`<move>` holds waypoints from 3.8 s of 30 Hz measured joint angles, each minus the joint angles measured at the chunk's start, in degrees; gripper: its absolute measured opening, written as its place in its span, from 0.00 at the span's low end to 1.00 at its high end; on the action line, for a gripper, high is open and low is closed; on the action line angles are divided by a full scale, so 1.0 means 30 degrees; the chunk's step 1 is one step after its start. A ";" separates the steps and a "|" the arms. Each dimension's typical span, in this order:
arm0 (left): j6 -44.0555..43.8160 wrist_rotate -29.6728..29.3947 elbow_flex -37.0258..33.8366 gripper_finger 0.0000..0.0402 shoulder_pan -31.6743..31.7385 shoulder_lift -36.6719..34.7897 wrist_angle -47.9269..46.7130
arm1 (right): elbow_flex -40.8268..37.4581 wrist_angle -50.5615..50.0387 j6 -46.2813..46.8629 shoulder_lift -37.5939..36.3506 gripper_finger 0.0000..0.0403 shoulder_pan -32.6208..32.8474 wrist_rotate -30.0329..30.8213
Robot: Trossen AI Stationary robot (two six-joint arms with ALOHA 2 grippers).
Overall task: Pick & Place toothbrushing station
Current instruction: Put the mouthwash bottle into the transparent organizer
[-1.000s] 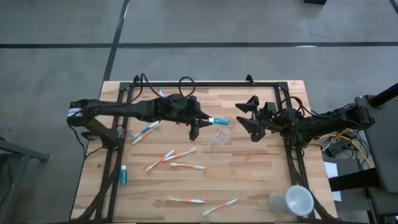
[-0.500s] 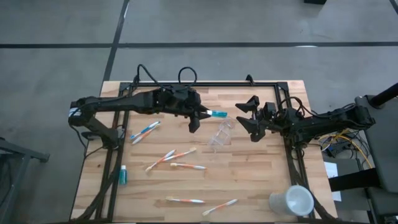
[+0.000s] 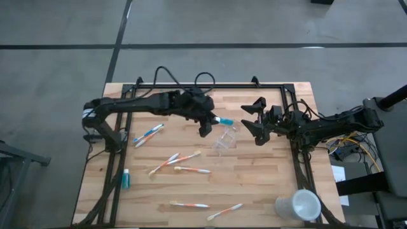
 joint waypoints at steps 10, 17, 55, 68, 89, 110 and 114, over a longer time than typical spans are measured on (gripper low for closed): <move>0.2519 0.0114 0.5563 0.27 0.0044 0.3656 -0.5522 | 0.0000 -0.0412 -0.0007 -0.0005 0.74 0.0000 -0.0001; 0.3362 0.0211 0.6259 0.27 0.0060 0.4538 -0.7017 | 0.0000 -0.0455 -0.0007 -0.0022 0.75 0.0000 -0.0001; 0.6816 0.0443 0.7312 0.27 -0.0384 0.4545 -0.9533 | 0.1413 -1.4741 0.0799 0.0022 0.72 0.0000 -0.0110; 0.6779 0.0437 0.7673 0.27 -0.0400 0.4545 -0.9506 | 0.2645 -1.8174 0.0532 0.0022 0.72 0.0000 -0.0205; 0.6787 0.0437 0.7666 0.27 -0.0422 0.4530 -0.9253 | 0.3855 -1.5673 -0.0759 0.5551 0.73 0.0000 -0.0191; 0.6808 0.0364 0.7637 0.27 -0.0422 0.4530 -1.0371 | 0.5632 -1.5815 -0.1872 0.4679 0.70 0.0000 0.0042; 0.6807 0.0364 0.7624 0.27 -0.0422 0.4530 -1.0371 | 0.5632 -1.5964 -0.2014 0.4238 0.70 0.0000 0.0949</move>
